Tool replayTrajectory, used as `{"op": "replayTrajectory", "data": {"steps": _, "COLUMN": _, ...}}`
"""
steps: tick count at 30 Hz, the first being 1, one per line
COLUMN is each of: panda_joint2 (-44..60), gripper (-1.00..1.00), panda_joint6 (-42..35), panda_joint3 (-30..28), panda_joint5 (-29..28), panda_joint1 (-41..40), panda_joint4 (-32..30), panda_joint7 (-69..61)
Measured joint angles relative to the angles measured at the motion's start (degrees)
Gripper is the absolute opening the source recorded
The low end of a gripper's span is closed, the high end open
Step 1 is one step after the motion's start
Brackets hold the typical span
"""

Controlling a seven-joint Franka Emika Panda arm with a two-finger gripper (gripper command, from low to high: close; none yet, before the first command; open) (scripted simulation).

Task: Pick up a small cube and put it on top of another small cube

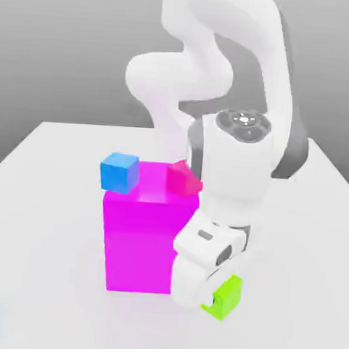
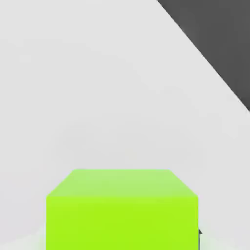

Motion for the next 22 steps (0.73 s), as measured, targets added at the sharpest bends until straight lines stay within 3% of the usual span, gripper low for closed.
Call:
{"op": "replayTrajectory", "data": {"steps": 8, "panda_joint2": 2.1, "gripper": -1.0, "panda_joint6": -4.09, "panda_joint3": -11.05, "panda_joint5": 3.71, "panda_joint1": -12.35, "panda_joint4": 6.11, "panda_joint7": -0.5}}
{"op": "replayTrajectory", "data": {"steps": 11, "panda_joint2": 7.88, "gripper": -1.0, "panda_joint6": -2.92, "panda_joint3": -12.45, "panda_joint5": 8.75, "panda_joint1": -18.83, "panda_joint4": 10.41, "panda_joint7": -2.81}}
{"op": "replayTrajectory", "data": {"steps": 12, "panda_joint2": 11.06, "gripper": 1.0, "panda_joint6": -1.86, "panda_joint3": -11.91, "panda_joint5": 11.19, "panda_joint1": -21.78, "panda_joint4": 12.37, "panda_joint7": -3.93}}
{"op": "replayTrajectory", "data": {"steps": 19, "panda_joint2": 12.99, "gripper": 1.0, "panda_joint6": -1.74, "panda_joint3": -12.18, "panda_joint5": 12.63, "panda_joint1": -23.89, "panda_joint4": 14.18, "panda_joint7": -4.37}}
{"op": "replayTrajectory", "data": {"steps": 22, "panda_joint2": 8.41, "gripper": 1.0, "panda_joint6": -5.92, "panda_joint3": -14.92, "panda_joint5": 8.81, "panda_joint1": -22.58, "panda_joint4": 14.26, "panda_joint7": -1.53}}
